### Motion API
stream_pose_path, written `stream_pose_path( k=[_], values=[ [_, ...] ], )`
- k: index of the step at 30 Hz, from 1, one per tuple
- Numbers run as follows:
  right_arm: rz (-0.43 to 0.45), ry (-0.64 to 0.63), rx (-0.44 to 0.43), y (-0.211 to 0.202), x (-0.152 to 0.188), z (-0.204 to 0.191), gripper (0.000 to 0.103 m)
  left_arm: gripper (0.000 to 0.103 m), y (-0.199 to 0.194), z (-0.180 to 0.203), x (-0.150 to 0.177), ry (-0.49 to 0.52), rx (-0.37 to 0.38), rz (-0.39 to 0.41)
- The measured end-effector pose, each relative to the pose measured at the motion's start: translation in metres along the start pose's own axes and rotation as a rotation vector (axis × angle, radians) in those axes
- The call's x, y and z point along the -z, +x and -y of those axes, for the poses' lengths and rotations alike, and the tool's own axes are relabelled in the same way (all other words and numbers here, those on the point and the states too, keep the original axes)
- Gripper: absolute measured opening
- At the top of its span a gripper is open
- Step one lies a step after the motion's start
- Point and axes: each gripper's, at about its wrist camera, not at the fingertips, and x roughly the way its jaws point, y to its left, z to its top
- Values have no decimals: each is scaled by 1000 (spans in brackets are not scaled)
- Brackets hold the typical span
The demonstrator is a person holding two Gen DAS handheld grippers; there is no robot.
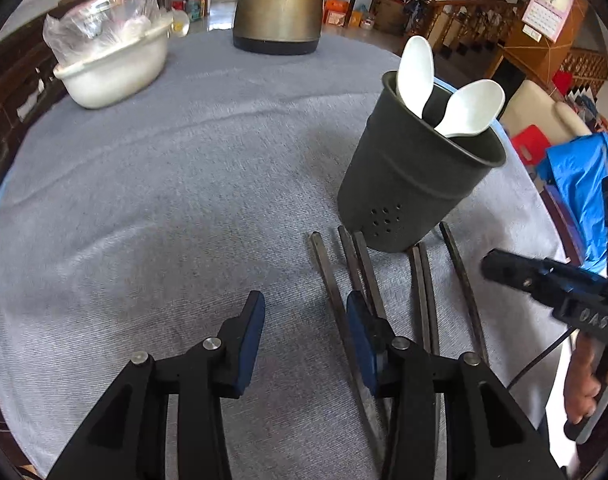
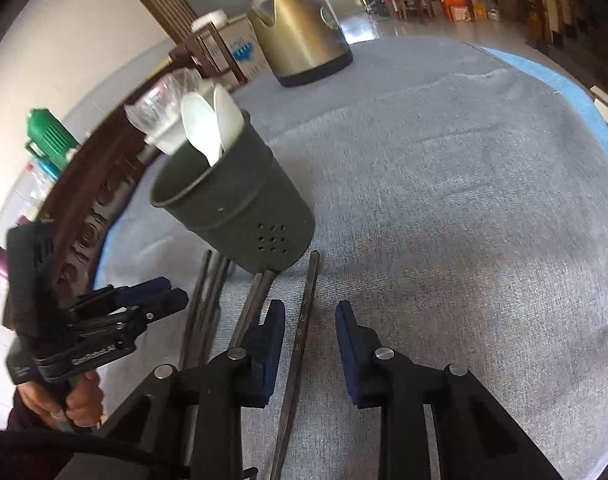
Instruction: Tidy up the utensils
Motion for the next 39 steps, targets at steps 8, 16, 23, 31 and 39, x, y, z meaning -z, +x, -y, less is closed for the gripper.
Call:
stream_pose_path(
  k=[8, 16, 23, 31, 39],
  values=[
    [-102, -8, 99, 32, -7, -10, 14, 43, 16, -10, -24, 4, 5, -24],
    [-156, -30, 161, 35, -13, -12, 9, 43, 35, -8, -36, 31, 3, -76],
    [-199, 9, 196, 45, -28, -12, 11, 30, 43, 0, -45, 86, 6, -104],
    [-202, -36, 205, 48, -34, -16, 7, 8, 44, -6, -50, 56, 22, -83],
    [-16, -75, 64, -13, -31, -21, 6, 6, -12, -16, -46, 32, 30, 66]
  ],
)
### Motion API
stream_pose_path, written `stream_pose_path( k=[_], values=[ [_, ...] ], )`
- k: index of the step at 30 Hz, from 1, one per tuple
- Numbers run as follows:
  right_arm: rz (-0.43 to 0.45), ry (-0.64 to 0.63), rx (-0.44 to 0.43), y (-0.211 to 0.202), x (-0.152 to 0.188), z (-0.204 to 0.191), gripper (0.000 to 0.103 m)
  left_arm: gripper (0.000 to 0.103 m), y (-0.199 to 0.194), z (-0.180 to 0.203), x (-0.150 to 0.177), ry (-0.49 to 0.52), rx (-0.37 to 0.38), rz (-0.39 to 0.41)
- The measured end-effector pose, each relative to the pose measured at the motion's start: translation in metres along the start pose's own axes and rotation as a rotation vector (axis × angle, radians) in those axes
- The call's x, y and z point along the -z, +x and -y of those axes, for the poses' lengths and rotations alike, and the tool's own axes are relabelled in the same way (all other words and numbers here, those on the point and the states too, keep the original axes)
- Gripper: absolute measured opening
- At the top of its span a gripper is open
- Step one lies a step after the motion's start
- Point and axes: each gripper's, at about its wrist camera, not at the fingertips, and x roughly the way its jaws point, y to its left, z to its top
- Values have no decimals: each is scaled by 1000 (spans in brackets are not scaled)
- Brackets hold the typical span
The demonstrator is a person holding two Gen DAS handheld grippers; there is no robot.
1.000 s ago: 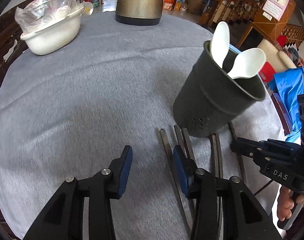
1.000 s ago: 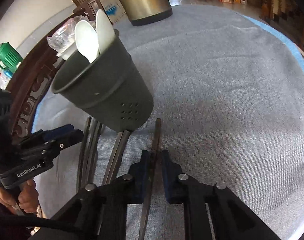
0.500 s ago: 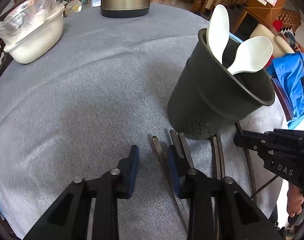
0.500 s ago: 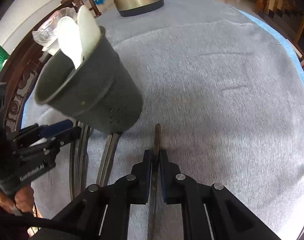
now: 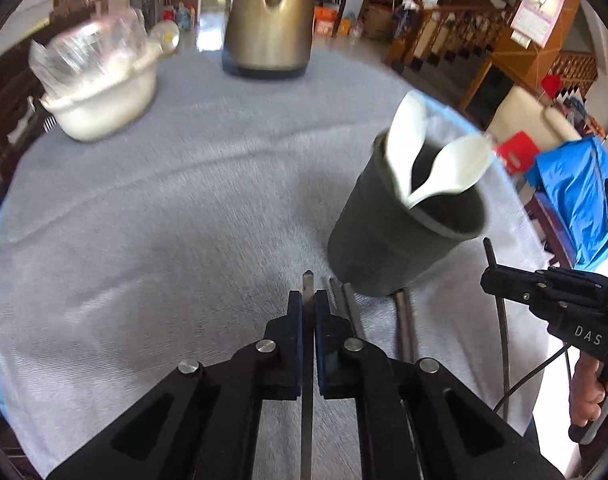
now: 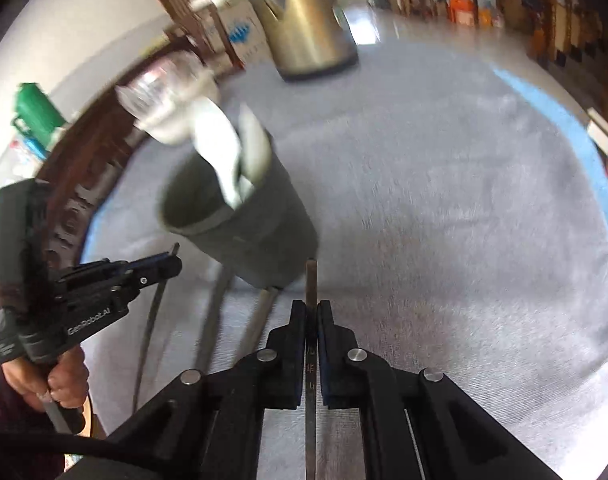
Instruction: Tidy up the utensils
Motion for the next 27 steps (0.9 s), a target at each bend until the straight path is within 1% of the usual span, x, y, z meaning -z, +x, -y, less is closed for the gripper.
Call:
stream_pose_path(
  k=[2, 4, 5, 9, 11, 14, 20, 23, 27],
  values=[
    [62, -18, -29, -19, 0, -4, 6, 6, -24, 0, 2, 3, 0, 47],
    [111, -26, -48, -37, 9, -4, 6, 6, -44, 2, 2, 11, -2, 86],
    [150, -33, -67, -48, 10, -9, 6, 6, -57, 5, 2, 17, -3, 115],
    [257, -48, -125, -86, 10, -24, 6, 6, -98, 14, 3, 30, -3, 200],
    [317, -62, -139, -104, 9, -31, 6, 6, -114, 30, -2, 39, -4, 247],
    [405, -63, -163, -126, 7, -40, 6, 6, -140, 41, -7, 49, 2, 305],
    [534, -26, -198, -160, -6, -48, 6, 6, -184, 57, -19, 66, 22, 404],
    [580, -18, -205, -169, -18, -54, 6, 6, -206, 67, -31, 82, 27, 453],
    [634, 1, -216, -180, -35, -58, 6, 6, -225, 78, -47, 94, 25, 504]
  ],
)
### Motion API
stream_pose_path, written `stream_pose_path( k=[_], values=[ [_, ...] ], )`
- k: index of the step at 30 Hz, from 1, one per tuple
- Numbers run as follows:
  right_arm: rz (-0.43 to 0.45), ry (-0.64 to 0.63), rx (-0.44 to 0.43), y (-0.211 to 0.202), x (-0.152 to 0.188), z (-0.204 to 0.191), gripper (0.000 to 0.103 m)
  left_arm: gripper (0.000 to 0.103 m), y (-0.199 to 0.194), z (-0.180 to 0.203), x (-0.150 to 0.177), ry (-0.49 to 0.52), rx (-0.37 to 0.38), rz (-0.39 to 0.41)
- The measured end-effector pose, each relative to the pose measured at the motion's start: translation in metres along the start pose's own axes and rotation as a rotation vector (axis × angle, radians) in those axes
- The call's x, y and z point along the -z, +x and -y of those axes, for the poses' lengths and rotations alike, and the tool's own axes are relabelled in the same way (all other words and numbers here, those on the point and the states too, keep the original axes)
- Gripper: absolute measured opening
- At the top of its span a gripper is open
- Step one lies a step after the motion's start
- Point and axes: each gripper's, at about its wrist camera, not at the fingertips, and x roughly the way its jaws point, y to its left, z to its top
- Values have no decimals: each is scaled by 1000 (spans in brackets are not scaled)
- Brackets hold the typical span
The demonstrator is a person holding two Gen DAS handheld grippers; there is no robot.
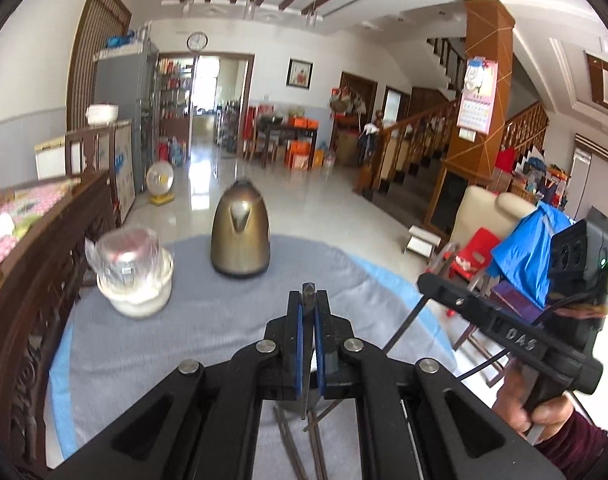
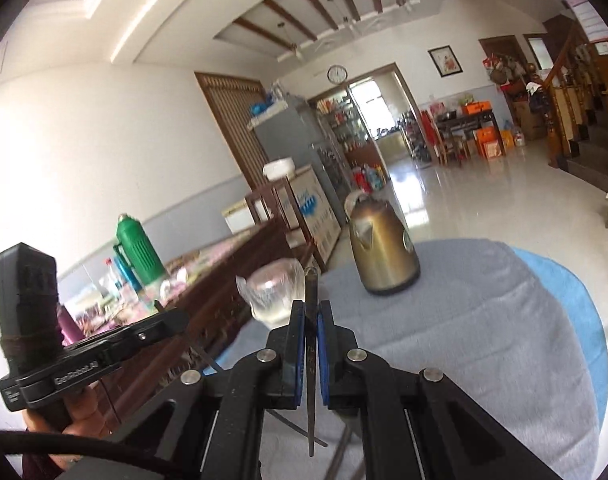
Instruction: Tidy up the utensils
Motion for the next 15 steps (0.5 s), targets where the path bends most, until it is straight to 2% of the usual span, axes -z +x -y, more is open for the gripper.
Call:
stream_pose_path(
  k=[5, 9, 15],
  values=[
    [76, -9, 34, 1, -17, -6, 6, 6, 2, 8, -21, 4, -17, 52],
    [141, -50, 103, 6, -23, -13, 6, 6, 11, 9, -23, -13, -46, 83],
    [153, -117, 198, 28, -10, -13, 6, 6, 42, 0, -9, -77, -81, 48]
  ],
)
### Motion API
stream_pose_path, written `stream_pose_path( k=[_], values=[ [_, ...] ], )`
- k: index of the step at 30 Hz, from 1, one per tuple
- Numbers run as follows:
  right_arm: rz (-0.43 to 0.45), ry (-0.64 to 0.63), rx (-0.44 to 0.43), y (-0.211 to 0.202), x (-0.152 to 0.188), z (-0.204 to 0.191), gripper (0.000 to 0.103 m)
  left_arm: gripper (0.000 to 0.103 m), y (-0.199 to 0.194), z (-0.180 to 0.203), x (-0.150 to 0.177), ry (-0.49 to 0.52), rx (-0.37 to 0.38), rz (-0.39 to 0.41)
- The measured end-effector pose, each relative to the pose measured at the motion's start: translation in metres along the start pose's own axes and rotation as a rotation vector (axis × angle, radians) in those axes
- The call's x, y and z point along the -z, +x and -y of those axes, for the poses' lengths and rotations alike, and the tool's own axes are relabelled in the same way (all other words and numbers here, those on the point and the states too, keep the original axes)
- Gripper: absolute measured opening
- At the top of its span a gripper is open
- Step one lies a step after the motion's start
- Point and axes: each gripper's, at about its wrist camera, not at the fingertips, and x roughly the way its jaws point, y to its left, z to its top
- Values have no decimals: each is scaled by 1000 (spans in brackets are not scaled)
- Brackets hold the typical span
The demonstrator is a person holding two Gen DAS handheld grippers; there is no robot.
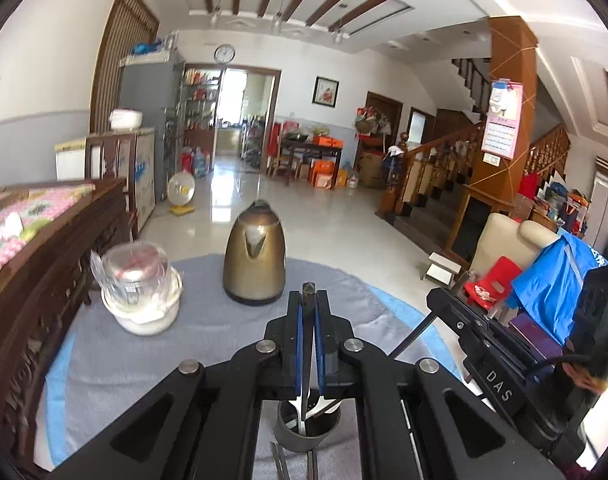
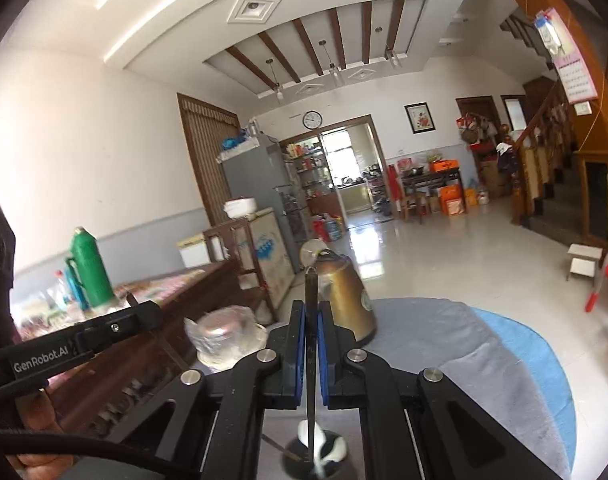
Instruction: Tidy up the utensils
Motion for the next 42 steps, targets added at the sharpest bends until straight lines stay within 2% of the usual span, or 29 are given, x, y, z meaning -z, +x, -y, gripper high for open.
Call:
stream_pose_path(
  k=[6, 12, 14, 16, 17, 19, 20, 22, 23, 25, 28, 30, 32, 38, 42],
  values=[
    [-79, -16, 16, 23, 19, 4, 6, 6, 27, -10, 20, -32, -18, -60],
    [-162, -13, -18, 28, 30, 5, 8, 7, 34, -10, 32, -31, 9, -127],
    [-194, -2, -32, 27, 32, 8, 8, 16, 30, -11, 36, -32, 28, -145],
    [-215, 18, -48, 23, 32, 14, 10, 45, 21, -13, 39, -28, 29, -132],
    [-217, 29, -53, 19, 33, 18, 13, 50, 13, -14, 41, -27, 24, -112],
    [-197, 82, -81, 4, 31, 29, 21, 52, -4, -17, 46, -22, 27, -72],
    [-185, 100, -90, -1, 31, 33, 29, 53, -14, -18, 50, -19, 20, -56],
    [-144, 155, -106, -22, 30, 45, 54, 60, -30, -21, 62, -20, -9, -32],
    [-119, 178, -110, -31, 31, 50, 72, 60, -36, -22, 68, -22, -23, -27],
    [-77, 206, -96, -48, 36, 60, 72, 60, -45, -25, 86, -31, -60, -32],
    [-90, 208, -76, -56, 44, 64, 69, 61, -51, -31, 114, -66, -99, -64],
    [-113, 209, -51, -60, 56, 72, 50, 62, -51, -36, 134, -91, -118, -97],
    [-164, 223, -40, -57, 69, 80, 39, 62, -46, -43, 154, -118, -128, -150],
    [-352, 333, -51, -36, 121, 105, 37, 62, -22, -50, 212, -184, -161, -327],
    [-451, 309, -65, -22, 148, 96, 37, 62, -13, -46, 233, -185, -162, -385]
  ],
)
